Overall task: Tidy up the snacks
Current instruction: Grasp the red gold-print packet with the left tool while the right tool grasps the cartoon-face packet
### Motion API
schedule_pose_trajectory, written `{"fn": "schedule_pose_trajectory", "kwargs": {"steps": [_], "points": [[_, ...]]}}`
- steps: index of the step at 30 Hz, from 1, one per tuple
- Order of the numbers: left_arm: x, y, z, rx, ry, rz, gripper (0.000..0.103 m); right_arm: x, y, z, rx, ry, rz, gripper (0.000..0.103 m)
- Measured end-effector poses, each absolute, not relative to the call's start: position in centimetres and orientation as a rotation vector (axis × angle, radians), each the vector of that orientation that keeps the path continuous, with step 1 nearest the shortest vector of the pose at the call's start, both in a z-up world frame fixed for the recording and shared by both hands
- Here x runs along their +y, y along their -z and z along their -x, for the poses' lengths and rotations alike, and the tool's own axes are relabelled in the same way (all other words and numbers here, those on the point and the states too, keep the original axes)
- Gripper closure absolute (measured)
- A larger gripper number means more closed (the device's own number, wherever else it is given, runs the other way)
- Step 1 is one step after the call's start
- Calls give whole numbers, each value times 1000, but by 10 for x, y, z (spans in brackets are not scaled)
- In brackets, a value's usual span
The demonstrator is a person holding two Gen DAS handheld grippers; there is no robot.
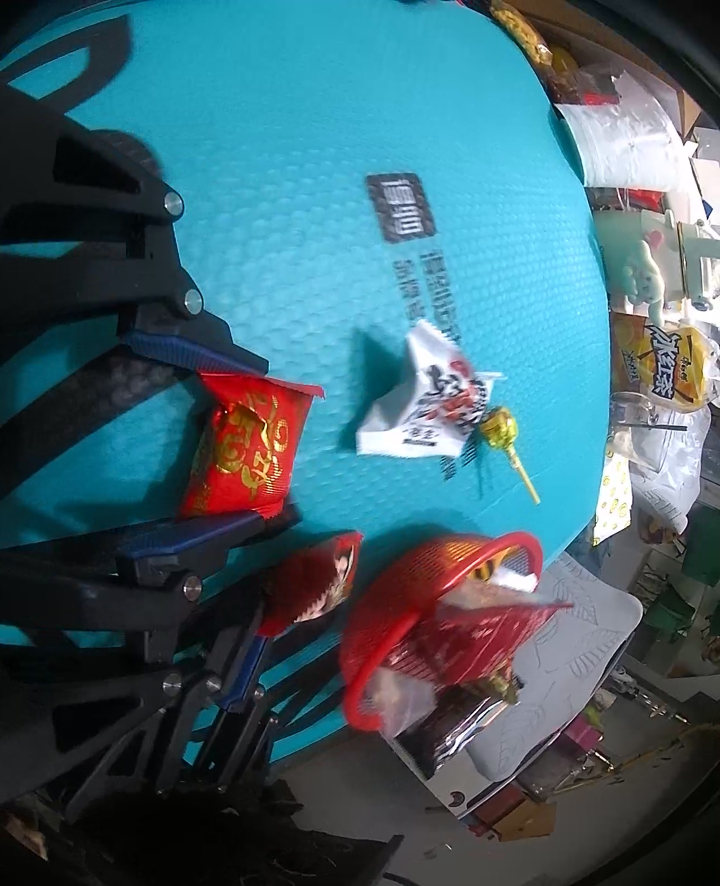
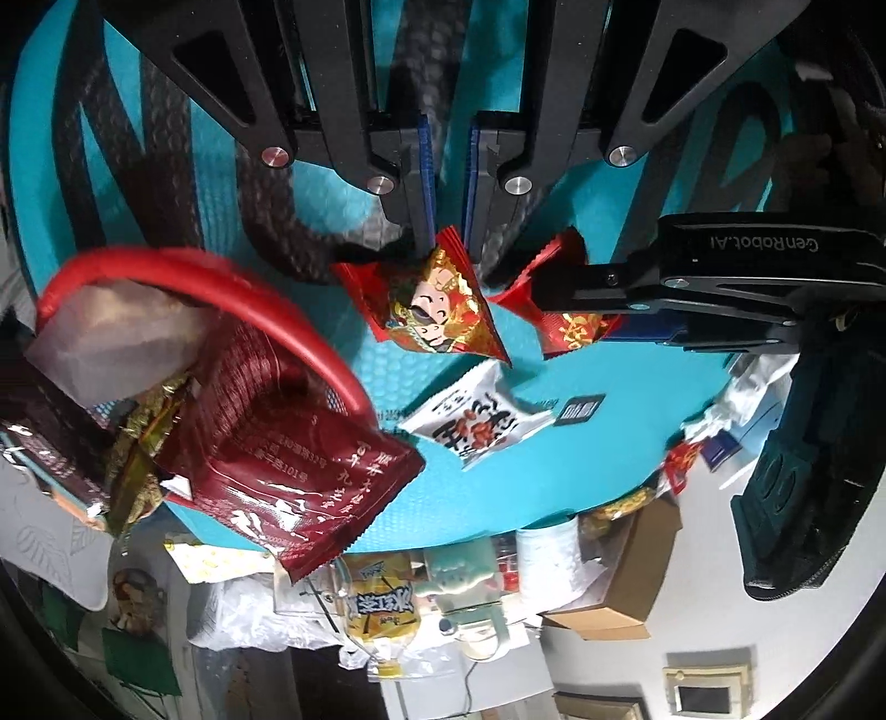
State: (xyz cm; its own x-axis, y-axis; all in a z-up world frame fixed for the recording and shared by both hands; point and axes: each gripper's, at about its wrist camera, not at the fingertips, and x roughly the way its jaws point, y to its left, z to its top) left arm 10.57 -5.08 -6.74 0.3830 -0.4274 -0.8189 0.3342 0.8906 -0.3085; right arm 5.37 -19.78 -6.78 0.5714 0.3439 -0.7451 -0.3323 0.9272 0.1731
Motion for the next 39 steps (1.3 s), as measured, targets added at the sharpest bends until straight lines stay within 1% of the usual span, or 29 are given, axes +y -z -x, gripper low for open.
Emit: {"fn": "schedule_pose_trajectory", "kwargs": {"steps": [9,11,12,13,15,18,19,20,27,30,34,39], "points": [[-42,68,-72,1079,465,121,56,-199,63,-20,863,-450,41,98],[-39,67,-70,1072,450,124,56,-199,62,-18,858,-443,33,95],[-37,67,-69,1066,439,126,56,-199,61,-19,858,-435,29,87],[-35,66,-69,1060,429,126,56,-200,61,-20,861,-424,25,67],[-32,65,-69,1046,403,116,56,-205,60,-23,867,-407,-10,45],[-28,63,-67,1036,382,113,56,-212,58,-29,870,-398,-80,43],[-27,64,-67,1039,383,117,56,-214,58,-33,878,-389,-96,40],[-26,65,-69,1042,384,122,56,-216,59,-36,888,-382,-109,39],[-17,66,-69,1050,363,151,56,-217,73,-71,993,-384,-237,38],[-11,67,-69,1051,353,165,56,-212,72,-78,989,-368,-208,33],[-6,68,-69,1052,344,183,56,-202,72,-86,998,-368,-158,32],[-3,69,-67,1053,341,190,55,-183,74,-86,974,-350,-7,32]]}}
